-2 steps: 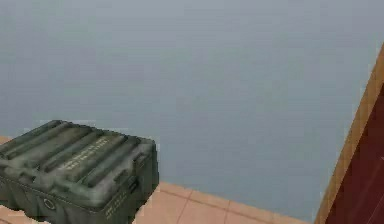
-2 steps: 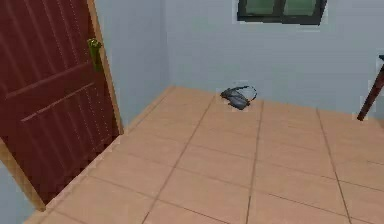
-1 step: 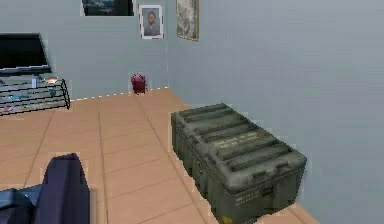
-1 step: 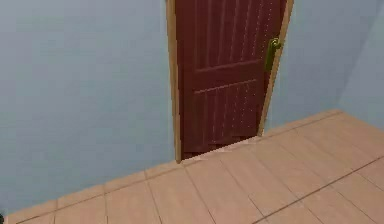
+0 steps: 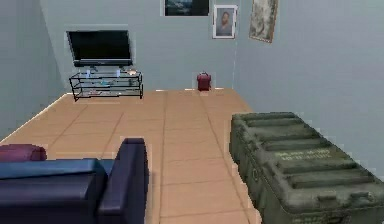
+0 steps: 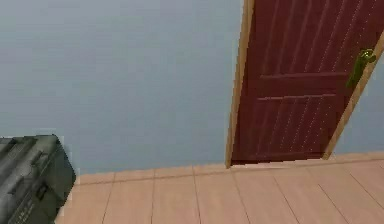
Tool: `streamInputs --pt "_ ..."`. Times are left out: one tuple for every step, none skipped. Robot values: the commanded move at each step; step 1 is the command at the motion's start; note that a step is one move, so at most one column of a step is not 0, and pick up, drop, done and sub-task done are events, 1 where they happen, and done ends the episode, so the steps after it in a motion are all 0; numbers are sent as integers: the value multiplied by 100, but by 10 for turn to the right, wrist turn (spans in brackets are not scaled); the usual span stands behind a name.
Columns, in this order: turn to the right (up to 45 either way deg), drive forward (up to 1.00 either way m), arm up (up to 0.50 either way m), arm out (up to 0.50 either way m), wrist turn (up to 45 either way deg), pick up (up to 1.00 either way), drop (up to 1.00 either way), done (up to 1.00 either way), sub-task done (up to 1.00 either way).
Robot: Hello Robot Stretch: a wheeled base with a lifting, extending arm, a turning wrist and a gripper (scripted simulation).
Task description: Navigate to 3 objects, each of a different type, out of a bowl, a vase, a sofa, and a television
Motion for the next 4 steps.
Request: streamInputs --pt "0 40 0 0 0 0 0 0 0" --pt "-30 0 0 0 0 0 0 0 0" --pt "0 15 0 0 0 0 0 0 0" --pt "-30 0 0 0 0 0 0 0 0"
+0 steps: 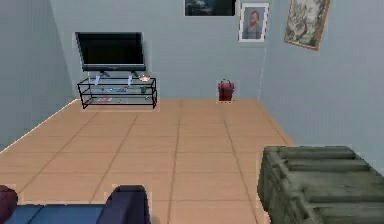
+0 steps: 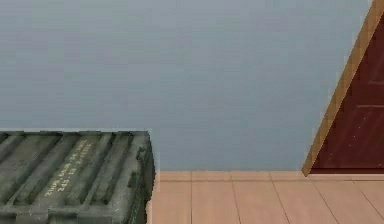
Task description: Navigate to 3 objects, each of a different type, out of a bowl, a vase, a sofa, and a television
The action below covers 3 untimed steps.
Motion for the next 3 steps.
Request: streamInputs --pt "0 100 0 0 0 0 0 0 0" --pt "150 0 0 0 0 0 0 0 0" --pt "0 5 0 0 0 0 0 0 0"
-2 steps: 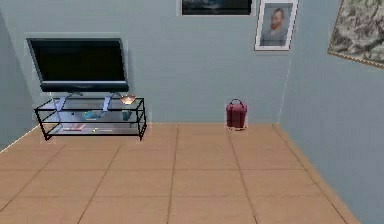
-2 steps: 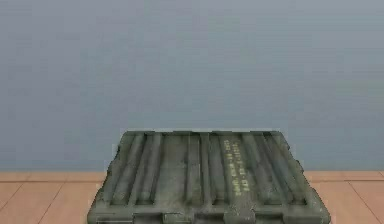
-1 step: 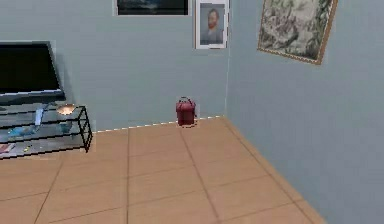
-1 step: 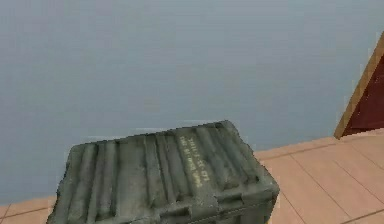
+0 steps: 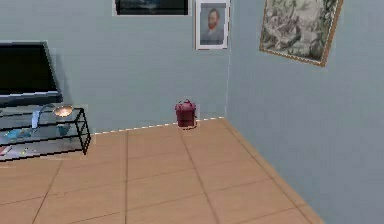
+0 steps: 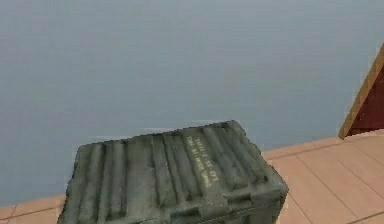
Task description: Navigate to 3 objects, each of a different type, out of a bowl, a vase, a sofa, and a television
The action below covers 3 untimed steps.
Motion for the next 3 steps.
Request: streamInputs --pt "-90 0 0 0 0 0 0 0 0" --pt "0 35 0 0 0 0 0 0 0" --pt "-180 0 0 0 0 0 0 0 0"
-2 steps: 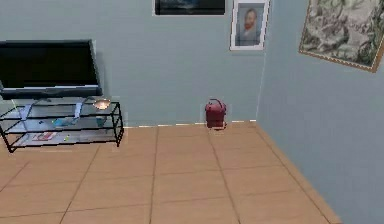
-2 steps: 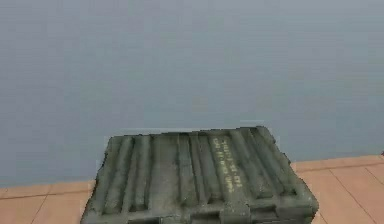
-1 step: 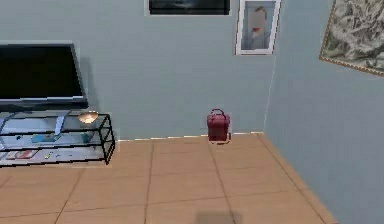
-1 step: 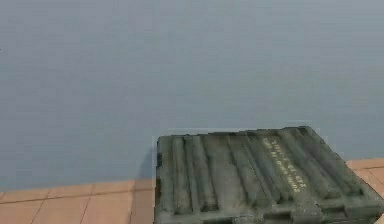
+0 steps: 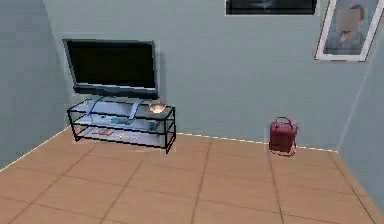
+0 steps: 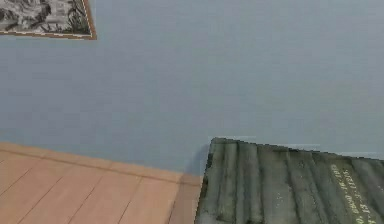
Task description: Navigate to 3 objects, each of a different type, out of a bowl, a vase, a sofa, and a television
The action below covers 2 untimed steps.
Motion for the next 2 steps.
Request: streamInputs --pt "0 100 0 0 0 0 0 0 0" --pt "-30 0 0 0 0 0 0 0 0"
